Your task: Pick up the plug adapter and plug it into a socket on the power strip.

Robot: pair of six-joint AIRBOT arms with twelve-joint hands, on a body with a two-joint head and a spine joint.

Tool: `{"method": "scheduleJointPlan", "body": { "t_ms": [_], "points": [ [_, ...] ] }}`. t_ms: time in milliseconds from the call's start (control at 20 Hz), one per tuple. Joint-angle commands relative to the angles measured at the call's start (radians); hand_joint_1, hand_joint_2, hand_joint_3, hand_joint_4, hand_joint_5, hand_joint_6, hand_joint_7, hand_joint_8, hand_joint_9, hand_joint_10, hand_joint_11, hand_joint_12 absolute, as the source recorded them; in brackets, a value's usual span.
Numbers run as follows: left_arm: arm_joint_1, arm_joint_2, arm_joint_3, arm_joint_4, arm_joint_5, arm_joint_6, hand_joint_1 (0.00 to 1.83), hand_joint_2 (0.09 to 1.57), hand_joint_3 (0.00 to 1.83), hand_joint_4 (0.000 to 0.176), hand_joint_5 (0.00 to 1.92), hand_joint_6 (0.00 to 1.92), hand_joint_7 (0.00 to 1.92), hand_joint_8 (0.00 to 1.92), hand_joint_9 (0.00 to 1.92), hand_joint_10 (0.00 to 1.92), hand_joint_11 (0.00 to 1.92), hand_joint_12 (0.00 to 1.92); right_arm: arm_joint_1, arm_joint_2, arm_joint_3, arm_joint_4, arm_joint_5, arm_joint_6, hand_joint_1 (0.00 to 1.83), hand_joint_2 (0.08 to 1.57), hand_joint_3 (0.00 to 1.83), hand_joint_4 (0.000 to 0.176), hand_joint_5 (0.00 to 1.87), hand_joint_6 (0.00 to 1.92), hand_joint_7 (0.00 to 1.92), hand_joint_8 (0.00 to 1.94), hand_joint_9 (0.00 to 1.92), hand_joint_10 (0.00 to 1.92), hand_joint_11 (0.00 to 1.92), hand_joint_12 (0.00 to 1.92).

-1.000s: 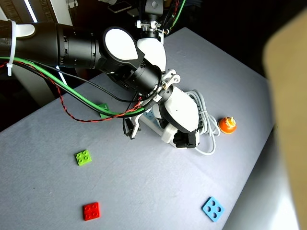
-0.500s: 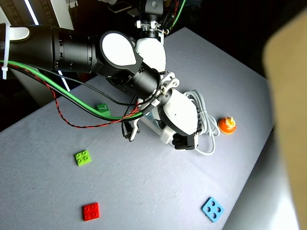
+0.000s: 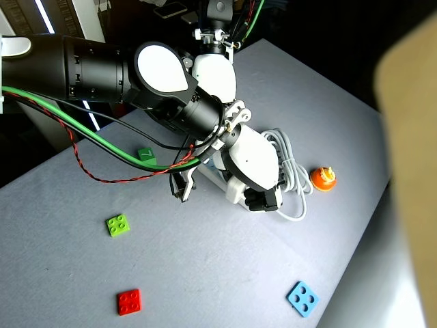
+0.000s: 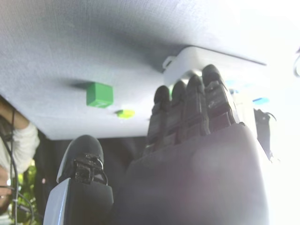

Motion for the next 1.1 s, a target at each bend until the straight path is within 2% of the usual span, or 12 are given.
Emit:
{"method": "scheduleJointPlan", "body": {
  "t_ms": [0, 100, 150, 200, 250, 300, 350, 550, 700, 850, 950, 1050],
  "points": [
    [0.013, -0.009, -0.011, -0.052, 0.066, -0.022, 0.0, 1.22, 0.0, 0.0, 0.14, 0.0, 0.13, 0.0, 0.12, 0.0, 0.0, 0.36, 0.016, 0.004, -0.017, -0.01, 0.034, -0.004, 1.16, 1.2, 0.0, 0.017, 0.78, 1.24, 0.85, 1.25, 0.71, 1.02, 0.53, 1.61],
    [0.013, -0.009, -0.01, -0.052, 0.066, -0.022, 0.0, 1.22, 0.0, 0.0, 0.13, 0.0, 0.13, 0.0, 0.12, 0.0, 0.0, 0.36, 0.02, 0.009, -0.02, -0.01, 0.033, -0.005, 1.16, 1.21, 0.0, 0.017, 0.77, 1.25, 0.85, 1.26, 0.68, 1.01, 0.52, 1.6],
    [0.013, -0.01, -0.01, -0.052, 0.065, -0.022, 0.0, 1.23, 0.0, 0.0, 0.14, 0.0, 0.14, 0.0, 0.12, 0.0, 0.0, 0.36, 0.021, 0.012, -0.021, -0.01, 0.03, -0.004, 1.07, 1.2, 0.0, 0.0, 0.81, 1.23, 0.77, 0.79, 0.64, 0.96, 0.48, 1.57],
    [0.013, -0.01, -0.011, -0.052, 0.064, -0.022, 0.0, 1.22, 0.0, 0.0, 0.13, 0.0, 0.12, 0.0, 0.11, 0.0, 0.0, 0.33, 0.021, 0.014, -0.022, -0.01, 0.03, -0.005, 0.99, 1.13, 0.0, 0.0, 0.68, 0.66, 0.78, 0.42, 0.59, 0.88, 0.43, 1.52],
    [0.013, -0.01, -0.011, -0.052, 0.064, -0.022, 0.01, 1.22, 0.0, 0.0, 0.14, 0.0, 0.14, 0.0, 0.13, 0.0, 0.0, 0.36, 0.022, 0.018, -0.023, -0.01, 0.03, -0.005, 0.98, 1.1, 0.0, 0.0, 0.73, 0.35, 0.82, 0.32, 0.6, 0.83, 0.43, 1.5],
    [0.013, -0.01, -0.011, -0.052, 0.064, -0.022, 0.01, 1.22, 0.0, 0.0, 0.14, 0.0, 0.14, 0.0, 0.13, 0.0, 0.0, 0.36, 0.022, 0.02, -0.025, -0.01, 0.03, -0.005, 0.98, 1.1, 0.0, 0.0, 0.73, 0.35, 0.82, 0.32, 0.6, 0.83, 0.43, 1.5],
    [0.014, -0.01, -0.011, -0.052, 0.064, -0.022, 0.0, 1.22, 0.0, 0.0, 0.13, 0.0, 0.13, 0.0, 0.12, 0.0, 0.0, 0.34, 0.023, 0.022, -0.025, -0.01, 0.03, -0.005, 0.94, 1.1, 0.0, 0.0, 0.77, 0.09, 0.83, 0.18, 0.58, 0.81, 0.4, 1.49],
    [0.013, -0.009, -0.011, -0.052, 0.064, -0.022, 0.0, 1.22, 0.0, 0.0, 0.15, 0.0, 0.15, 0.0, 0.14, 0.0, 0.0, 0.4, 0.023, 0.035, -0.031, -0.01, 0.031, -0.01, 0.93, 1.07, 0.0, 0.0, 0.74, 0.0, 0.8, 0.05, 0.57, 0.67, 0.35, 1.47],
    [0.009, -0.008, -0.007, -0.052, 0.064, -0.023, 0.0, 1.22, 0.0, 0.0, 0.14, 0.0, 0.14, 0.0, 0.13, 0.0, 0.0, 0.34, 0.025, 0.062, -0.055, -0.011, 0.044, -0.017, 0.95, 1.0, 0.0, 0.0, 0.7, 0.0, 0.77, 0.0, 0.64, 0.4, 0.36, 1.36],
    [0.002, 0.0, -0.002, -0.052, 0.062, -0.023, 0.0, 1.22, 0.0, 0.0, 0.14, 0.0, 0.14, 0.0, 0.13, 0.0, 0.0, 0.37, 0.031, 0.091, -0.084, -0.019, 0.052, -0.02, 0.85, 1.01, 0.0, 0.0, 0.65, 0.0, 0.68, 0.0, 0.64, 0.13, 0.26, 1.28],
    [-0.006, 0.008, 0.001, -0.052, 0.06, -0.023, 0.0, 1.22, 0.0, 0.0, 0.15, 0.0, 0.14, 0.0, 0.13, 0.0, 0.0, 0.37, 0.04, 0.111, -0.096, -0.028, 0.059, -0.02, 0.71, 1.04, 0.01, 0.0, 0.55, 0.0, 0.59, 0.0, 0.59, 0.05, 0.19, 1.21],
    [-0.014, 0.016, 0.005, -0.052, 0.058, -0.023, 0.0, 1.22, 0.0, 0.0, 0.12, 0.0, 0.12, 0.0, 0.11, 0.0, 0.0, 0.32, 0.059, 0.138, -0.113, -0.029, 0.074, -0.021, 0.71, 1.03, 0.0, 0.0, 0.5, 0.0, 0.54, 0.0, 0.56, 0.03, 0.12, 1.17]
  ]
}}
